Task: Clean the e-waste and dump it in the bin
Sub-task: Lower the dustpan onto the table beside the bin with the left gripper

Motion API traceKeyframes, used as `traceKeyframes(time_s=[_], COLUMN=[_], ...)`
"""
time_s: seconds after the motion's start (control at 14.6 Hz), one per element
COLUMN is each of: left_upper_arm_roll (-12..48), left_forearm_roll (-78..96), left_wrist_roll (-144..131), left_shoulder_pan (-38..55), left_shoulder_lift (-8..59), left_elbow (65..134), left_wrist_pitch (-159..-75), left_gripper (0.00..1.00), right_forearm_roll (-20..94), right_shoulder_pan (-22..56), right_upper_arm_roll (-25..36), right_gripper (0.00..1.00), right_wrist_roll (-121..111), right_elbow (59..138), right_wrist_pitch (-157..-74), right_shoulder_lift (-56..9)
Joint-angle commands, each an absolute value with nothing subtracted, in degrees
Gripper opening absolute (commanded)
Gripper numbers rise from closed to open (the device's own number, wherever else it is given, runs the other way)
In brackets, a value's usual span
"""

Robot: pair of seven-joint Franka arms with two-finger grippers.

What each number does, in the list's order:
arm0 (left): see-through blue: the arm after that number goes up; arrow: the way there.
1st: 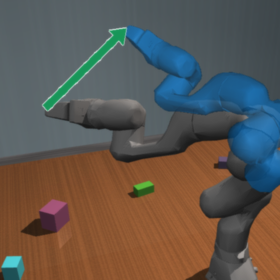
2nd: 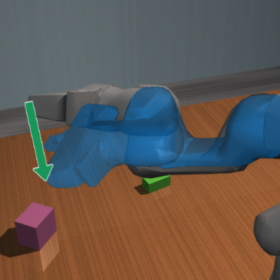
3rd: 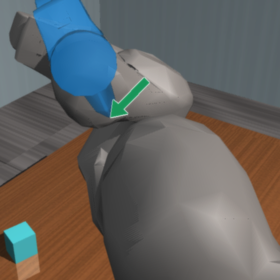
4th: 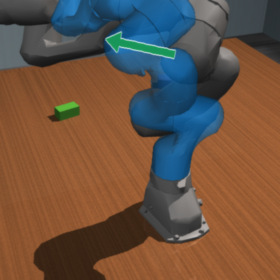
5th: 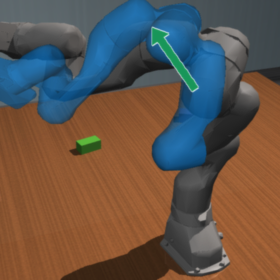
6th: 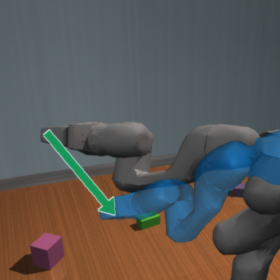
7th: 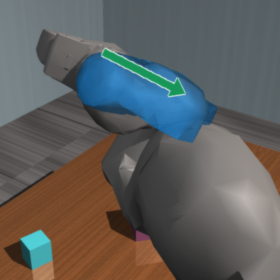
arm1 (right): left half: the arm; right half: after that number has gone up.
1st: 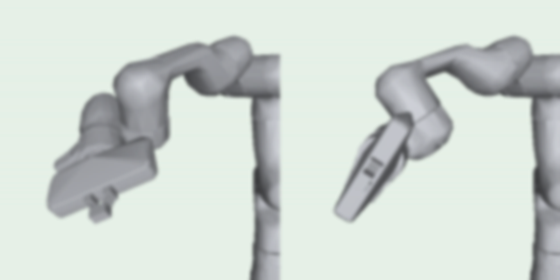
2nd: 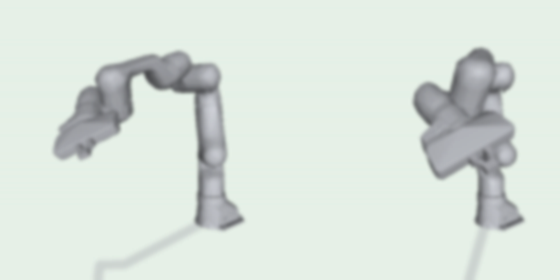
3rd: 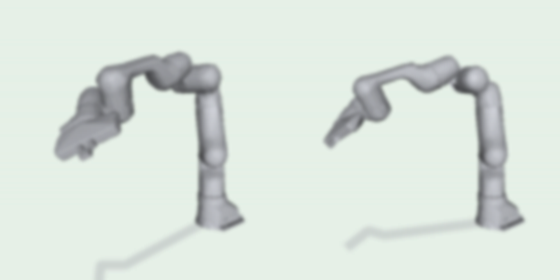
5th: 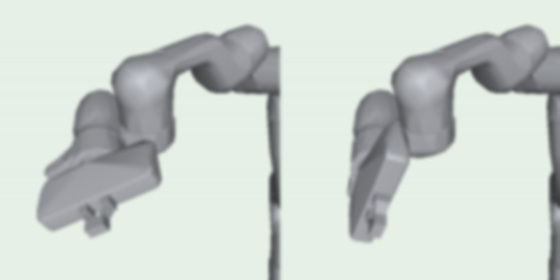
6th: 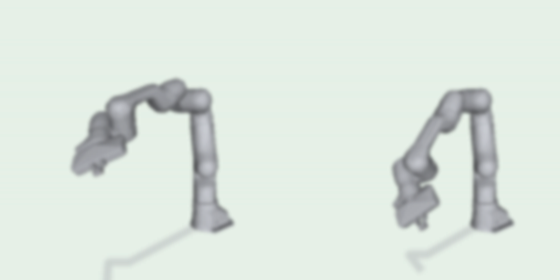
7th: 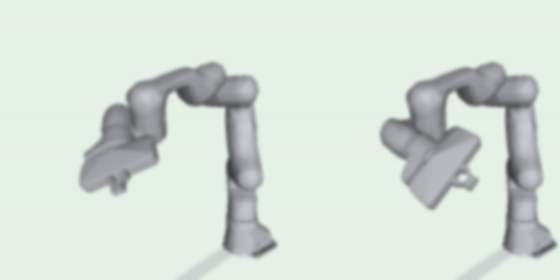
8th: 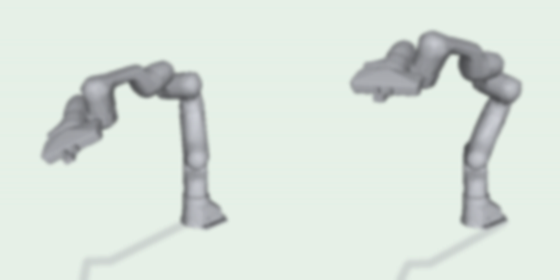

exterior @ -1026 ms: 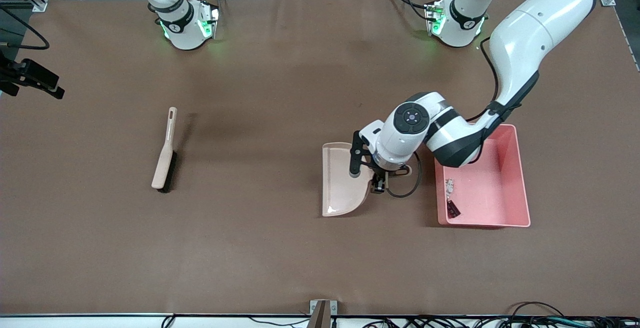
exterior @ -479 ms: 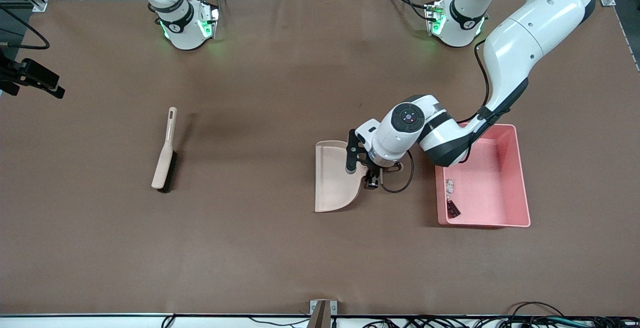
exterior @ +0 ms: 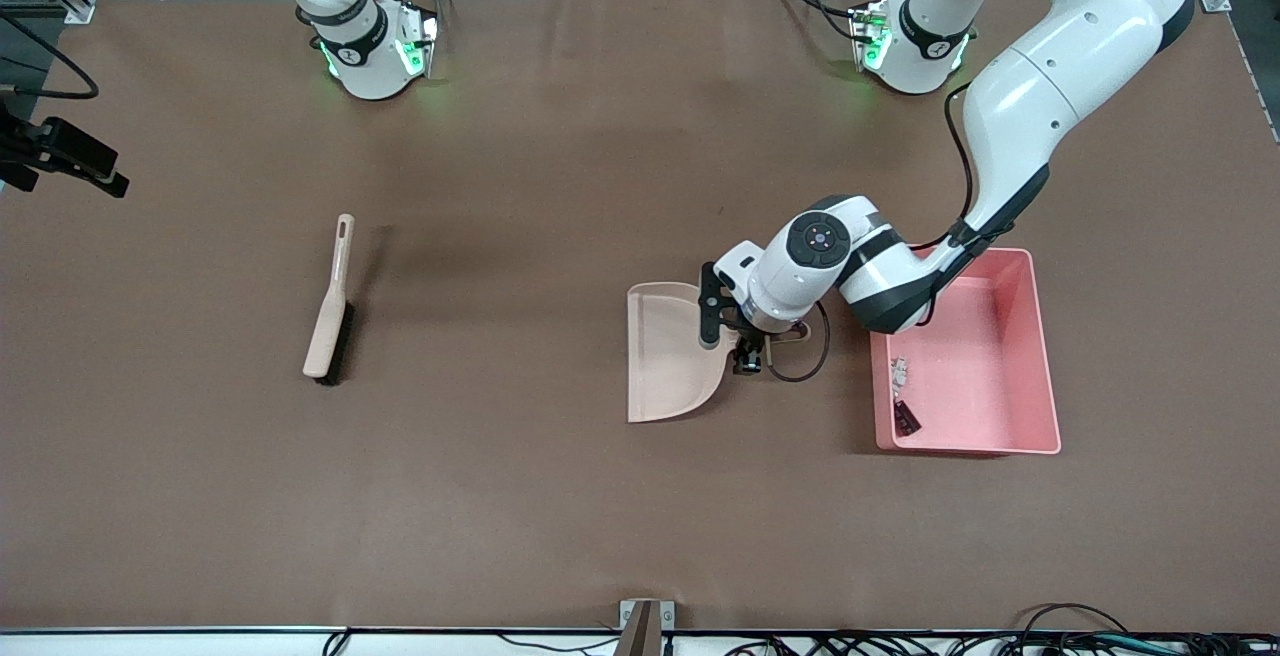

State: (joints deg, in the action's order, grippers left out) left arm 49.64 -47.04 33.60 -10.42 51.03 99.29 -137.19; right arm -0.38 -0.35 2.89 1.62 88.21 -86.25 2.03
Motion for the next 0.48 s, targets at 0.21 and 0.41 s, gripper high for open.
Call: traceKeyframes(time_s=[0.21, 0.41], left_upper_arm_roll=[49.22, 49.13], left_forearm_roll=[-48.51, -49.83], left_wrist_roll=[34.09, 34.89], left_shoulder_pan=[-9.32, -9.23], left_shoulder_lift=[50.1, 50.18], left_elbow=[99.76, 99.76], left_wrist_pitch=[-137.99, -137.99], left_gripper=[0.11, 0.11], right_forearm_roll=[-0.44, -0.44], right_shoulder_pan=[-0.18, -0.18], right_upper_arm_roll=[3.08, 3.08], right_gripper=[1.0, 1.0], right_wrist_roll=[2.46, 2.46], right_elbow=[88.59, 88.59], right_wrist_pitch=[-86.13, -86.13], right_shoulder_lift=[2.72, 2.72])
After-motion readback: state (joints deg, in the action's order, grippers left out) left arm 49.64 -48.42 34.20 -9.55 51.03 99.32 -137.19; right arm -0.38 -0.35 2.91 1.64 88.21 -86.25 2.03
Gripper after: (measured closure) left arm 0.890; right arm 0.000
